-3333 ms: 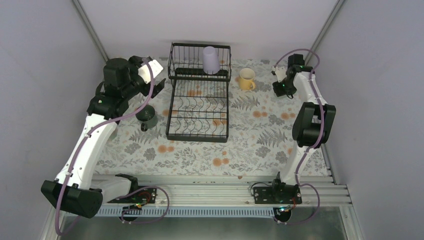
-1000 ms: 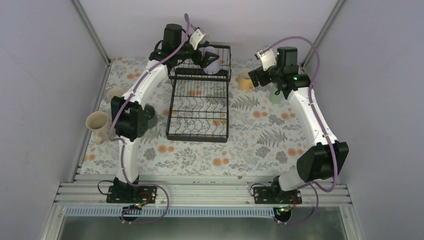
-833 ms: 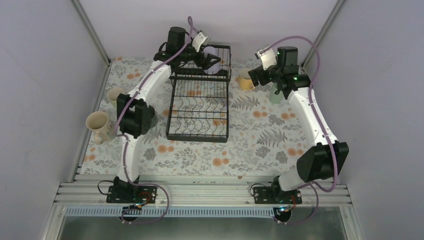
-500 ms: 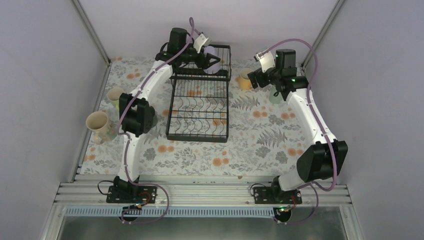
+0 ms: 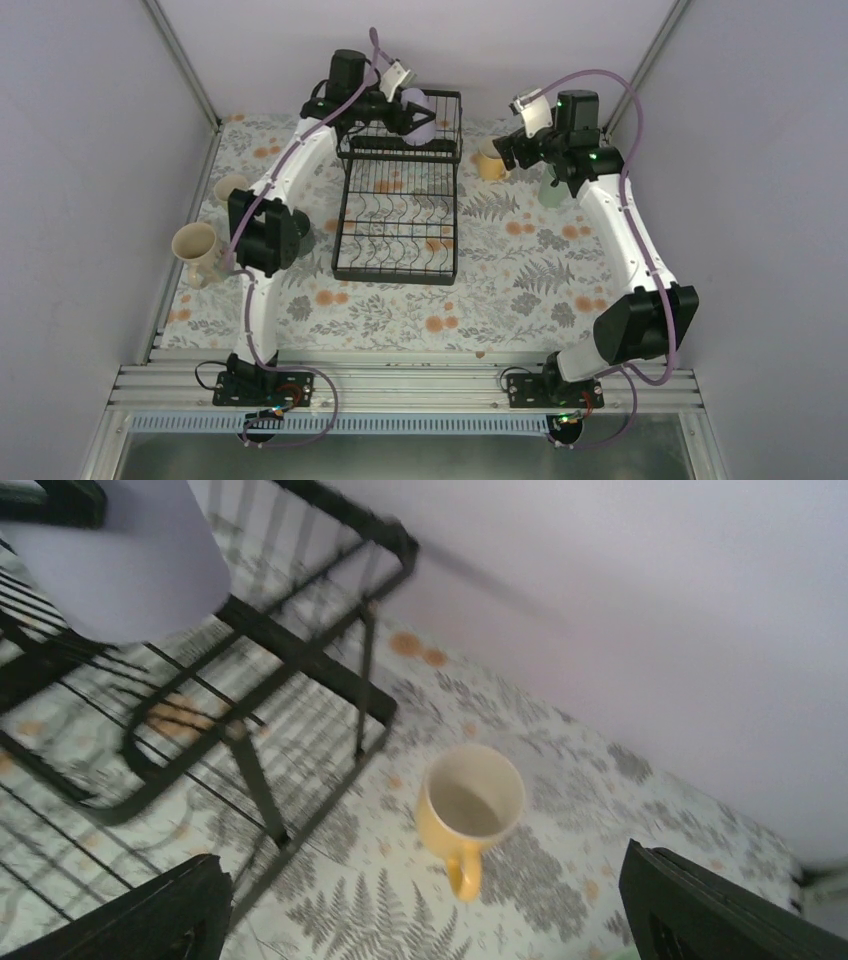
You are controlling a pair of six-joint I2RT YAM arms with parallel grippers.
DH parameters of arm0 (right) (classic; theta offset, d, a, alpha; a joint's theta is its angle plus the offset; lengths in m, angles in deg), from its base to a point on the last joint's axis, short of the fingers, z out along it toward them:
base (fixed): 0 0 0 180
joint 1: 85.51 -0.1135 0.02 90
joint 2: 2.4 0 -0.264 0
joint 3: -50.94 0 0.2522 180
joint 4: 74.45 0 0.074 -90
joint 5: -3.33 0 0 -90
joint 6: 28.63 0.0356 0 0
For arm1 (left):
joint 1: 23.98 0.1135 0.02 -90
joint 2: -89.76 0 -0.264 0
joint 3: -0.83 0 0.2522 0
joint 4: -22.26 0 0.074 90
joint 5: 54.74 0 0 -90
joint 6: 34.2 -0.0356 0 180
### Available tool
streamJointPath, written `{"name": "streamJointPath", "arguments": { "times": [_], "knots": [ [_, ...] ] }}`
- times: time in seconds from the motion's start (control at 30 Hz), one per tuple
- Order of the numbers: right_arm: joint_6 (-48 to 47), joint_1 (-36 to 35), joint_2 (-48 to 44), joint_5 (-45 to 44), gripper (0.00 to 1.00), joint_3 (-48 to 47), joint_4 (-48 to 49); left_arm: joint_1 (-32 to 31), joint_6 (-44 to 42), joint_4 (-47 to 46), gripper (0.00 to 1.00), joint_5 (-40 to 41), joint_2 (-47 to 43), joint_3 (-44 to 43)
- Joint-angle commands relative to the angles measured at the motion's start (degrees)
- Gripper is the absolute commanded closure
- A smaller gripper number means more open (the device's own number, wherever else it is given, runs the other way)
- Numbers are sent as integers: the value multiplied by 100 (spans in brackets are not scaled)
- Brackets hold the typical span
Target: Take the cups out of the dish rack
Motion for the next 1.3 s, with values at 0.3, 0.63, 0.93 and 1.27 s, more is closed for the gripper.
{"name": "streamJointPath", "arguments": {
  "times": [0.3,0.63,0.93,1.27],
  "knots": [
    [313,190,945,5854,0,-1893,-1042,134,461,-1987,46,-714,-2964,2361],
    [2664,391,1809,9110,0,-1825,927,138,1334,-4700,41,-1067,-4231,4754],
    [3013,89,1555,9125,0,-1346,1318,11,1956,-6208,40,-1187,-4051,5302],
    [3119,-288,1214,9114,0,-1068,1535,-209,2063,-6838,38,-1133,-3758,5332]
  ]
}}
